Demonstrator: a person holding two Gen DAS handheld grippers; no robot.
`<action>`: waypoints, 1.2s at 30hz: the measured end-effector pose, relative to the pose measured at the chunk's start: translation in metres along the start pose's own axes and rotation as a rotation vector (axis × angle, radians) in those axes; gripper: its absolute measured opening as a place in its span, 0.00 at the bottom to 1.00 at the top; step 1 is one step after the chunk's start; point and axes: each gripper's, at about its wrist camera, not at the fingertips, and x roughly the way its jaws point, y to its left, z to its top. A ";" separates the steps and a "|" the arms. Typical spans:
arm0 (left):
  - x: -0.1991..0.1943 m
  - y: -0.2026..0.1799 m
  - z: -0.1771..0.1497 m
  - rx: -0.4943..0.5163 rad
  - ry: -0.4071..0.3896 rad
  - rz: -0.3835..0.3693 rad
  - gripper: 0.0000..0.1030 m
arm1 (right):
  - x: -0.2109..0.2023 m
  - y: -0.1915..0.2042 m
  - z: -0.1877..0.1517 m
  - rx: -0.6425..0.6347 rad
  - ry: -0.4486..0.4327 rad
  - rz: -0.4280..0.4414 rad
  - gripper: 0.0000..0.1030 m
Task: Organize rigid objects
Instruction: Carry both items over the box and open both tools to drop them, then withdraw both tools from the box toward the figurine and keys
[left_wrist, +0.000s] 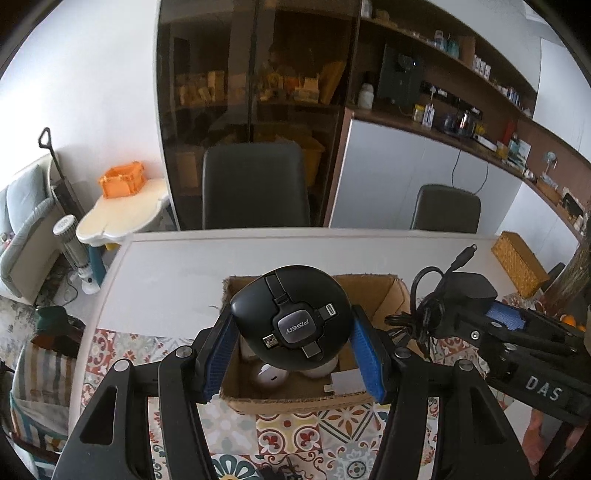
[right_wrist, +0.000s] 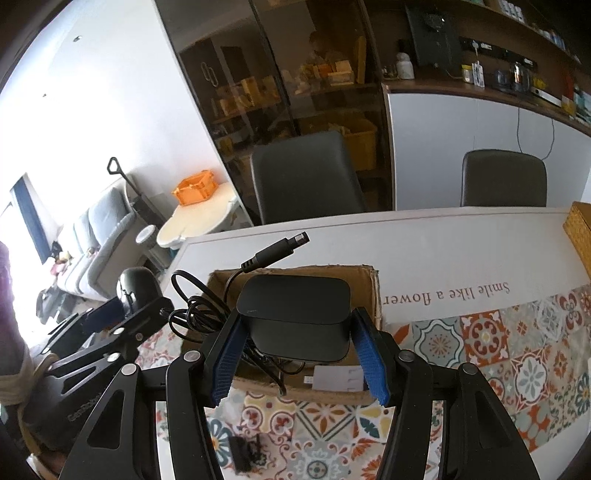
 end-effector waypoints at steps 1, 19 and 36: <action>0.004 0.000 0.000 0.002 0.011 0.001 0.57 | 0.003 -0.002 0.001 0.004 0.006 0.000 0.56; 0.037 0.008 -0.006 -0.009 0.109 0.079 0.75 | 0.037 -0.011 0.001 0.021 0.092 -0.020 0.56; 0.010 0.052 -0.023 -0.106 0.078 0.189 0.85 | 0.070 0.029 0.007 -0.086 0.185 -0.025 0.62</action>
